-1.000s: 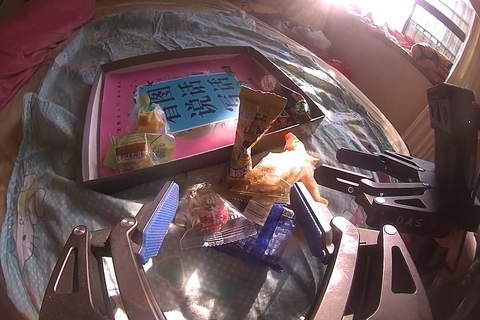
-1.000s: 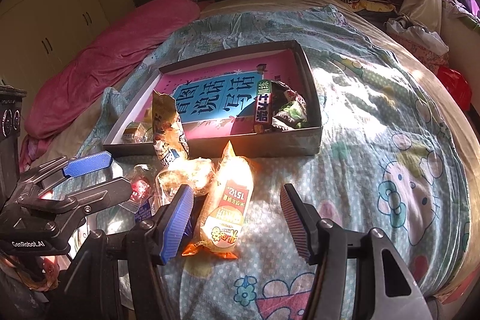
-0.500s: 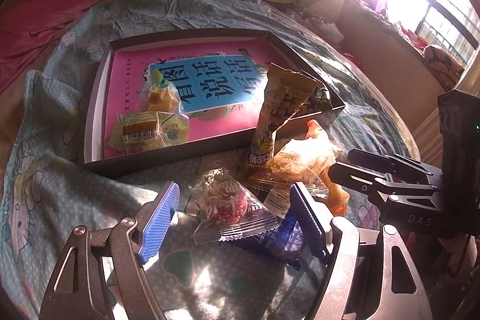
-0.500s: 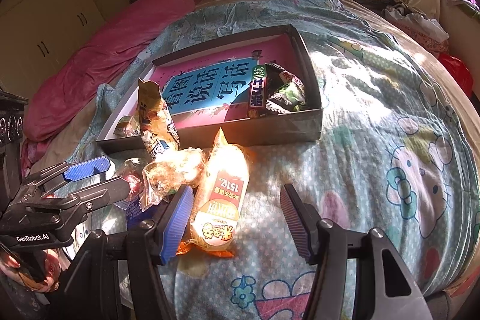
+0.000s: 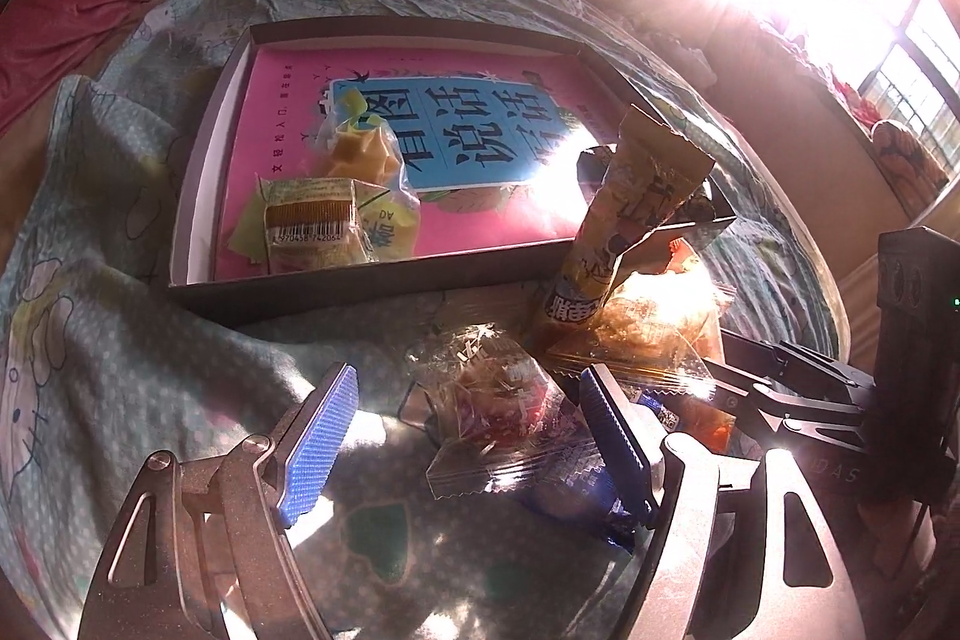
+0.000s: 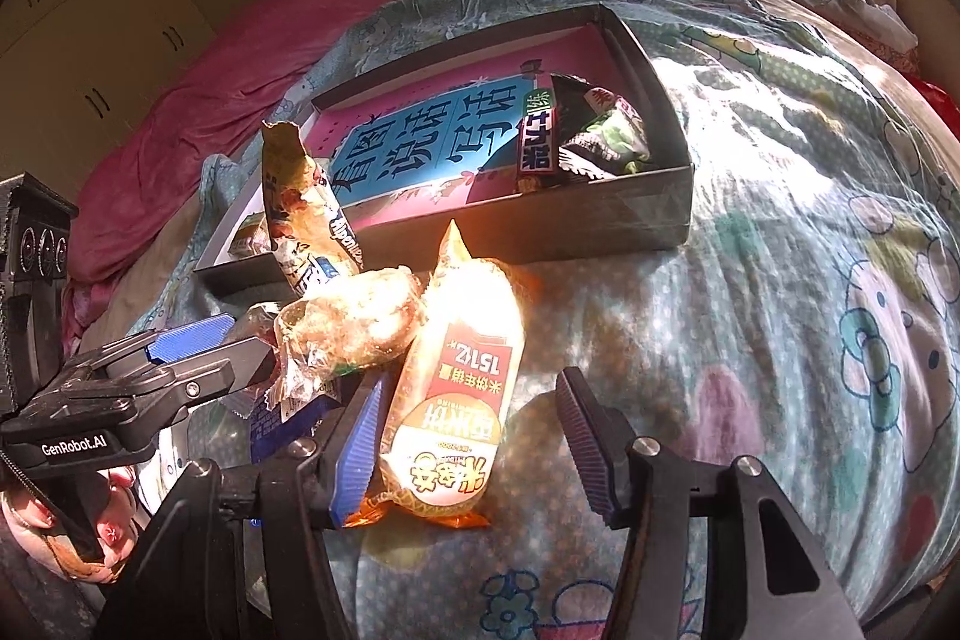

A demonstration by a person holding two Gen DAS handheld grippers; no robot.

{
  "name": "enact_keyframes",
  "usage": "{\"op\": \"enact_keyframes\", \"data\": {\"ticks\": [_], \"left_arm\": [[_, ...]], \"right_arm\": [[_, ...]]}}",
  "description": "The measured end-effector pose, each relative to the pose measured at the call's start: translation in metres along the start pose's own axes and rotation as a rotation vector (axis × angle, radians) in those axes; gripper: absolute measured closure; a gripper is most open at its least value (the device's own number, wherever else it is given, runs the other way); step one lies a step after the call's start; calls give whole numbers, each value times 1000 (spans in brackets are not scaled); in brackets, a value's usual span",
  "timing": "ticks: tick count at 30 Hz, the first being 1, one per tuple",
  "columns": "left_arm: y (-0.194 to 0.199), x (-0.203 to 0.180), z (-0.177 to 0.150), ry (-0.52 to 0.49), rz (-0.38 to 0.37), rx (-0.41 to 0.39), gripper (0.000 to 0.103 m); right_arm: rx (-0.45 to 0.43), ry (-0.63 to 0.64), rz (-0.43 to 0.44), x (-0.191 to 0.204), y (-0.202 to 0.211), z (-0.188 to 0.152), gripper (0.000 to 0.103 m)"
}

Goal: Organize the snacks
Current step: 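Lower the left tool to the clear red candy packet while the right tool approaches the bread bag, then close the left tool on the clear candy packet while the right tool grasps the orange-white bread bag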

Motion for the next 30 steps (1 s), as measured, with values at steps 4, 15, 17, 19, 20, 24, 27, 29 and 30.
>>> {"op": "enact_keyframes", "data": {"ticks": [4, 15, 17, 19, 20, 24, 27, 29, 30], "left_arm": [[-5, 0, -1, 6, -8, 13, 26], [-9, 3, -1, 34, -31, 18, 25], [-9, 4, -1, 40, -35, 19, 25], [-10, 4, -1, 44, -36, 18, 25], [-11, 4, 0, 45, -35, 19, 25], [-13, 5, 1, 51, -35, 22, 25], [-15, 6, 1, 55, -31, 24, 26], [-16, 7, 2, 56, -22, 27, 30], [-16, 7, 2, 57, -17, 29, 32]], "right_arm": [[2, 6, 30, 2, 1, -1, 62], [-38, 22, -30, -10, 10, 6, 66], [-37, 52, -64, -8, 8, 5, 66], [-34, 88, -88, -3, 5, 3, 66], [-34, 106, -100, -1, 3, 2, 66], [-35, 121, -121, 0, 0, 3, 66], [-31, 116, -126, -1, -4, 4, 66], [-25, 93, -107, -4, -5, 5, 66], [-21, 73, -94, -6, -5, 6, 67]]}}
Point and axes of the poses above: each gripper's, at about its wrist camera, not at the fingertips, and y roughly against the way its jaws point, x to its left, z to its top, the point moved 6 cm from there along -y, roughly the way its jaws point, and after that the axes turned 12 degrees about -y, right-handed, at the moved point
